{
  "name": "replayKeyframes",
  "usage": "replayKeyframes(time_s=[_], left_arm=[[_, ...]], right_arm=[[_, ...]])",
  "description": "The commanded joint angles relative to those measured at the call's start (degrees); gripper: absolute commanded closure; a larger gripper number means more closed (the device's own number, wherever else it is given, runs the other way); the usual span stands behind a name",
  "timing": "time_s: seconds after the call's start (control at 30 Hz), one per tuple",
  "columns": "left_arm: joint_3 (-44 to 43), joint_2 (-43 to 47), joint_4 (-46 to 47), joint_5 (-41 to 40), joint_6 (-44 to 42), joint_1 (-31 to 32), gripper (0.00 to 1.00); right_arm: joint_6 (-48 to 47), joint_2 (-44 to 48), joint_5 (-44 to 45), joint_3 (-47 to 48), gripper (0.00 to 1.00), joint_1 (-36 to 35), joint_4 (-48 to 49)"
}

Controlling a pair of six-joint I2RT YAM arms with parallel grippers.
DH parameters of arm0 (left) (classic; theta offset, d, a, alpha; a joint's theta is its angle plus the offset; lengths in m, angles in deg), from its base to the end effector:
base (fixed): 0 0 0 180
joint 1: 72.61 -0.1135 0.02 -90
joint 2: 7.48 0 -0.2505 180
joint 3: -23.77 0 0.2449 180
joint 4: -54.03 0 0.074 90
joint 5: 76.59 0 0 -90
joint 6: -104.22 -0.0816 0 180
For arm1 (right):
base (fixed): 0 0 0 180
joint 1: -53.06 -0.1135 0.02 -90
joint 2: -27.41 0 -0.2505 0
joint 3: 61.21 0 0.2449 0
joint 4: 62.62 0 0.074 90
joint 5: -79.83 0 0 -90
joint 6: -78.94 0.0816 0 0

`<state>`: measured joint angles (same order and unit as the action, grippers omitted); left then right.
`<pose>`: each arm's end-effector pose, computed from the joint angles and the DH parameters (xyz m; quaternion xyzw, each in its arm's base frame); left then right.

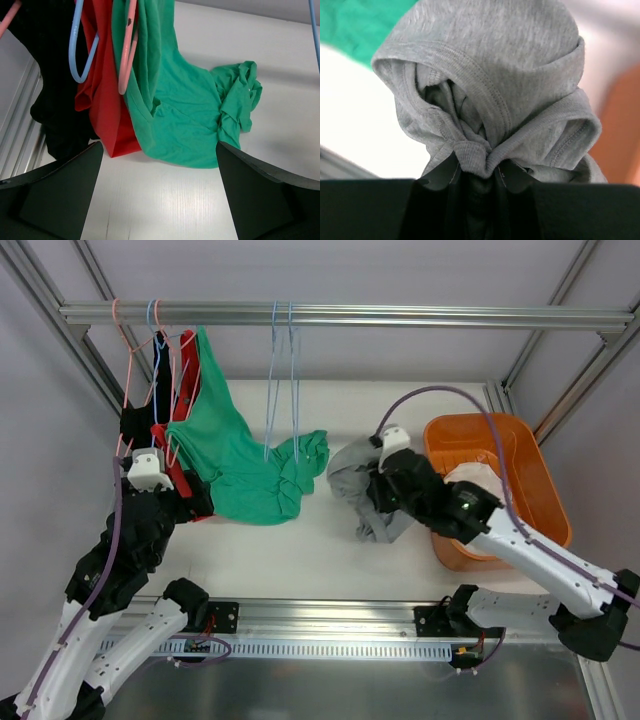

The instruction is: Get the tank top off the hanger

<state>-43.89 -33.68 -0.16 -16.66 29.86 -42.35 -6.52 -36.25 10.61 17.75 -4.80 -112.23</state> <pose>0.1241 -0.0251 0.3544 -0.0647 0.7689 -0.0485 0.6343 0.1677 0.2126 0.3179 -0.3150 0.8150 0.1016 0.4756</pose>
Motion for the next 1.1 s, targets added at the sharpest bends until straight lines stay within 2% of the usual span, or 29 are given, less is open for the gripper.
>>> replayKeyframes(time_s=[0.0,0.07,0.2,0.23,0.27,0.3,0.33,0.4,0.47,0.5,0.53,0.57,0.63,0.67,0.7,0.83,0.93,0.97,1.07], left_arm=[[0.30,0.44,1.51,-2.10,0.27,-0.47,0.01],[0.12,0.18,1.60,-1.75,0.01,-0.47,0.01],[-0.05,-0.43,1.78,-0.88,0.18,-0.38,0.01],[-0.14,-0.52,1.86,-0.79,0.44,-0.47,0.01],[-0.23,-0.70,1.95,-0.61,0.53,-0.47,0.01],[-0.32,-0.87,1.95,-0.09,0.53,-0.47,0.01],[-0.84,-1.05,2.04,0.35,0.53,-0.47,0.01],[-1.80,-1.75,1.87,1.75,-0.25,-0.47,0.01],[-3.82,-2.63,1.78,2.99,-0.87,-0.47,0.01],[-5.48,-3.15,1.60,4.30,-1.31,-0.47,0.01],[-6.28,-3.51,1.43,4.92,-1.40,-0.47,0.01],[-7.25,-3.95,0.99,5.19,-1.31,-0.38,0.01],[-11.11,-5.88,-0.24,5.98,-0.96,-0.38,0.01],[-12.52,-7.02,-1.90,6.16,-0.96,-0.47,0.01],[-15.49,-9.64,-2.96,5.90,-0.79,-0.47,0.01],[-24.29,-18.44,-6.92,2.83,-0.87,-0.47,0.01],[-32.20,-25.73,-7.71,1.94,-2.62,-0.90,0.01],[-34.48,-29.58,-8.15,4.20,-3.76,-2.99,0.01],[-44.59,-35.31,-10.26,10.44,-4.91,-8.88,0.01]], right_arm=[[-5.57,4.93,3.41,7.71,1.00,7.83,-10.01],[-8.75,6.08,1.65,10.19,1.00,16.35,-12.82],[-12.35,5.04,-7.82,13.01,1.00,33.66,-16.17],[-12.44,4.34,-9.51,12.66,1.00,41.88,-16.17],[-12.27,3.38,-11.79,12.05,1.00,46.13,-16.00],[-12.01,2.23,-14.51,11.61,1.00,49.31,-15.13],[-11.57,-0.39,-14.27,11.08,1.00,53.52,-14.86],[-10.34,-3.74,-14.01,11.43,1.00,57.49,-14.07],[-9.20,-9.36,-12.79,12.57,1.00,59.34,-13.54],[-8.76,-10.94,-12.26,13.01,0.93,60.93,-13.19],[-8.41,-13.57,-11.99,14.05,0.82,61.38,-13.18],[-8.32,-14.29,-11.81,14.59,0.51,61.56,-13.18],[-7.96,-13.96,-11.20,15.29,0.29,61.56,-13.10],[-7.88,-13.43,-10.85,15.99,0.04,61.56,-13.18],[-7.79,-12.81,-10.67,16.61,0.01,61.56,-13.71],[-7.79,-8.69,-11.28,18.37,0.01,60.42,-15.38],[-7.61,-2.80,-17.59,15.92,0.00,58.13,-13.90],[-7.52,0.78,-23.96,14.61,0.01,57.96,-11.54],[-6.82,5.55,-33.13,9.07,0.00,55.24,-8.18]])
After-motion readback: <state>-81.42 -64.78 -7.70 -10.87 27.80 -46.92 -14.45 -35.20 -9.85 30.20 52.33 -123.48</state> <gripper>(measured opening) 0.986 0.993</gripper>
